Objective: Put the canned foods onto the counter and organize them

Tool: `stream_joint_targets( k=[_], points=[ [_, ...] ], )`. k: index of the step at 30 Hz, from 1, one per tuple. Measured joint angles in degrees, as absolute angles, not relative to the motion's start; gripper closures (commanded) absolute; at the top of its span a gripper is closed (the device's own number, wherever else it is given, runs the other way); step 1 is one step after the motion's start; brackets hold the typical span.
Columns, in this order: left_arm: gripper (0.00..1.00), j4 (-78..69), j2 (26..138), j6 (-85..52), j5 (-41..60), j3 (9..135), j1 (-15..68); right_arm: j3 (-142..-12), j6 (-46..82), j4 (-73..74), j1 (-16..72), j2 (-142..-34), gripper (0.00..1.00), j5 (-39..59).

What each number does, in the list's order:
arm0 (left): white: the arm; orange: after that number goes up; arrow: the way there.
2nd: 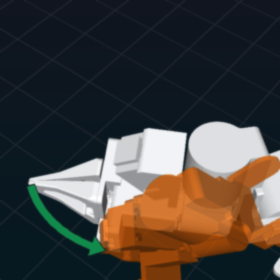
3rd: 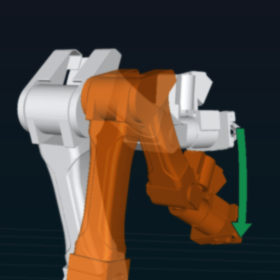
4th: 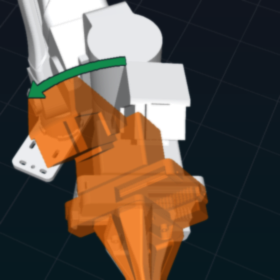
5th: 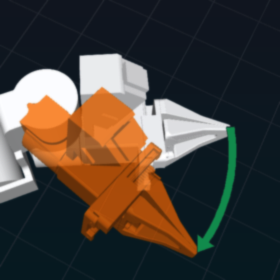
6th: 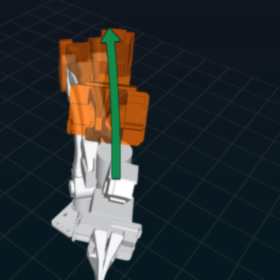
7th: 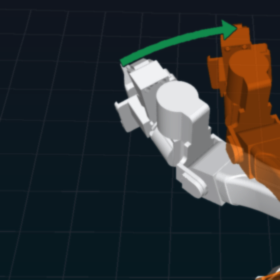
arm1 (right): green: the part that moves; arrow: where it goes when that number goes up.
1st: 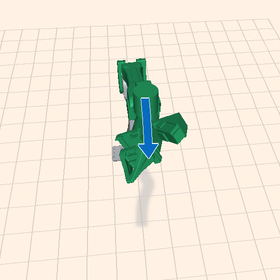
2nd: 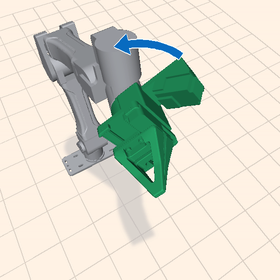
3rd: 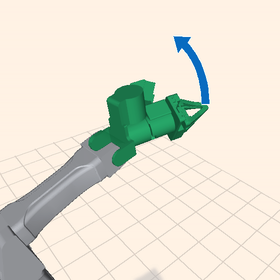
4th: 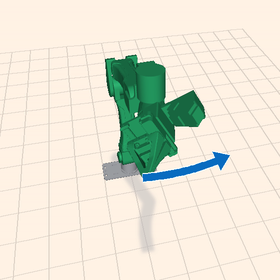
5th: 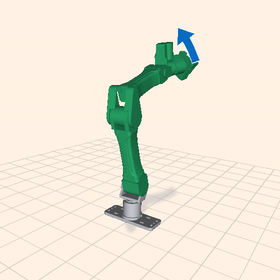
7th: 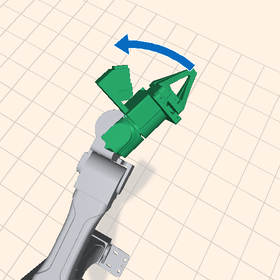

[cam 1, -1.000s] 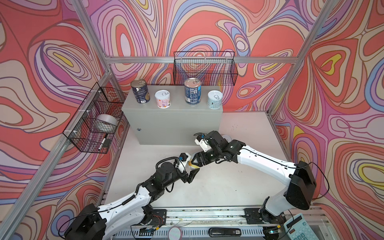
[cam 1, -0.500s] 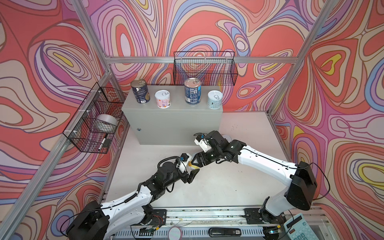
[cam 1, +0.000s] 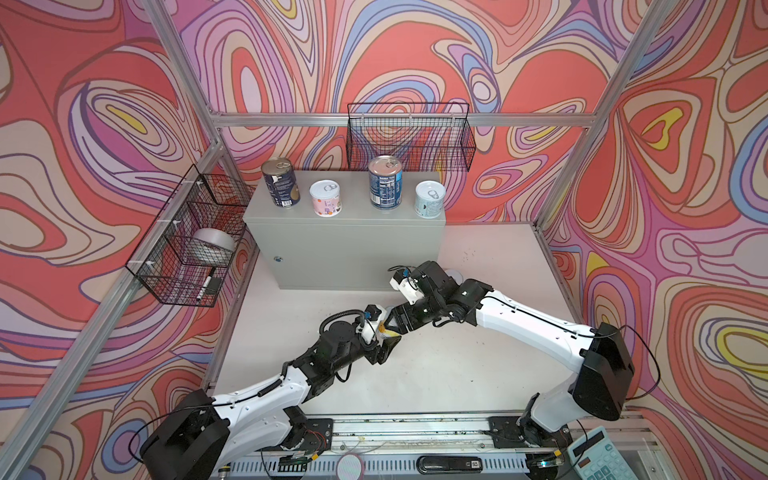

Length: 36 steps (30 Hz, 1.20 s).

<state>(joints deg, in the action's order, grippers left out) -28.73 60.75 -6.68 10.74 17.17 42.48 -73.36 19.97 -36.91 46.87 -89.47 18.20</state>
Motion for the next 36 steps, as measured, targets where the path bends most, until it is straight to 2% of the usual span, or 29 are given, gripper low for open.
stream_joint_targets(
  k=[5, 22, 36],
  points=[
    [0.21, -29.0, 61.7, -6.7, 11.0, 17.6, 42.5, -73.4, 19.4, -37.3, 46.9, -89.5, 0.53, 17.5],
    [0.21, -29.4, 62.9, -7.2, 9.5, 19.0, 42.5, -75.2, 17.4, -38.1, 46.8, -90.2, 0.53, 15.9],
    [0.15, -29.9, 62.3, -7.3, 8.3, 19.0, 42.5, -76.0, 18.1, -38.5, 46.6, -91.0, 0.54, 17.1]
  ],
)
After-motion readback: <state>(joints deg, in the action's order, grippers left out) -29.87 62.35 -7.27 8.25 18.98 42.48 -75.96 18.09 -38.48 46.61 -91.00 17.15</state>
